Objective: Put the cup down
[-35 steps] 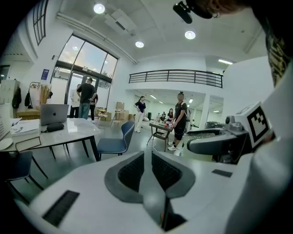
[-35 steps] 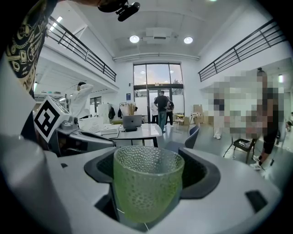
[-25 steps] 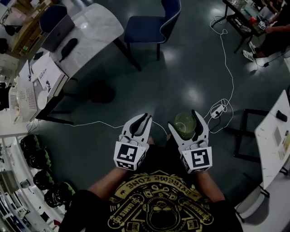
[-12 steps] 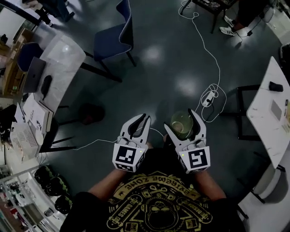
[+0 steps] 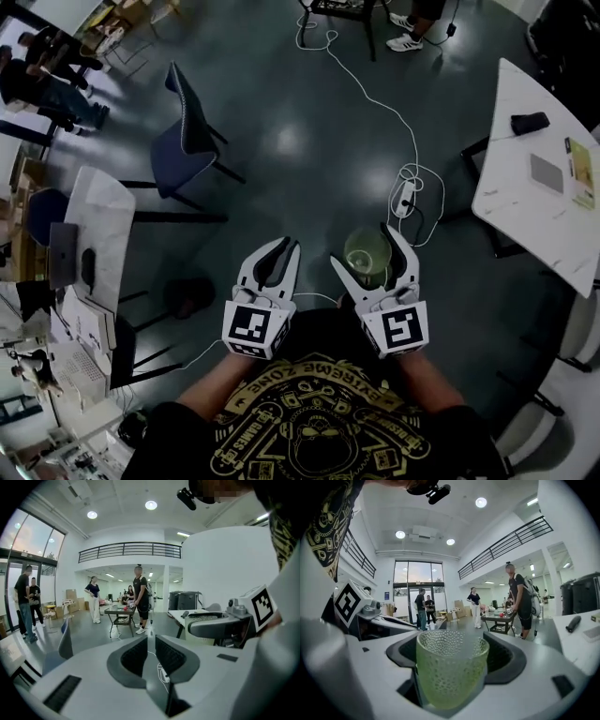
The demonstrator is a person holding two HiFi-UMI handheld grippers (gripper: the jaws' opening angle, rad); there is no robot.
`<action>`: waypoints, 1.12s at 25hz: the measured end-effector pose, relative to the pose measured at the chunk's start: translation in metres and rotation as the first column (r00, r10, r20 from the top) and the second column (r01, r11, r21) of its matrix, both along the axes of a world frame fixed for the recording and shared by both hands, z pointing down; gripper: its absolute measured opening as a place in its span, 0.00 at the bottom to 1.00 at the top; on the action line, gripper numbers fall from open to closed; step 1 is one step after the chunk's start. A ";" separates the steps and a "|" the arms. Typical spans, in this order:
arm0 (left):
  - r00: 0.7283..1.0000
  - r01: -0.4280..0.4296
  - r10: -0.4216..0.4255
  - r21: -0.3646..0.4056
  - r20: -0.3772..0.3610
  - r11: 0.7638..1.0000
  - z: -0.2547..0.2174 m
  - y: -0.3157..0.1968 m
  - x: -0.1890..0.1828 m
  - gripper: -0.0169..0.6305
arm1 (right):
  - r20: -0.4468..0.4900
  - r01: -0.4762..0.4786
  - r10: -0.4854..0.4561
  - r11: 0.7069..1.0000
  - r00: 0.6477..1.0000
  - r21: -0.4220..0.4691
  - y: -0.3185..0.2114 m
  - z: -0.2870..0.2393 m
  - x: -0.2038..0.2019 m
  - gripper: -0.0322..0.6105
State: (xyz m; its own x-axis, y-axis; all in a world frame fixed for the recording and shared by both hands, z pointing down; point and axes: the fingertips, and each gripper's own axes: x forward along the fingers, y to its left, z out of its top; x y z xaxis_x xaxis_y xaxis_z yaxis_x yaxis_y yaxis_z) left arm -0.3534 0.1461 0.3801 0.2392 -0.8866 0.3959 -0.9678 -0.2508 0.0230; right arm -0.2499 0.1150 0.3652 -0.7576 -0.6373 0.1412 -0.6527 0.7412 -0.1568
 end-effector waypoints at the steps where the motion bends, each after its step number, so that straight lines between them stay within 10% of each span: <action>1: 1.000 -0.030 0.030 0.007 0.003 1.000 -0.002 -0.010 0.012 0.12 | 0.007 -0.020 0.020 1.000 1.000 0.005 -0.006 -0.001 0.010 0.67; 22: 0.914 -0.404 0.405 0.037 -0.032 0.914 0.007 -0.101 0.156 0.12 | -0.046 -0.382 0.383 0.924 0.922 0.029 -0.051 -0.002 0.147 0.67; 28: 0.850 -0.523 0.524 0.036 -0.053 0.852 0.014 -0.137 0.204 0.12 | -0.063 -0.492 0.492 0.870 0.868 0.018 -0.075 0.003 0.182 0.67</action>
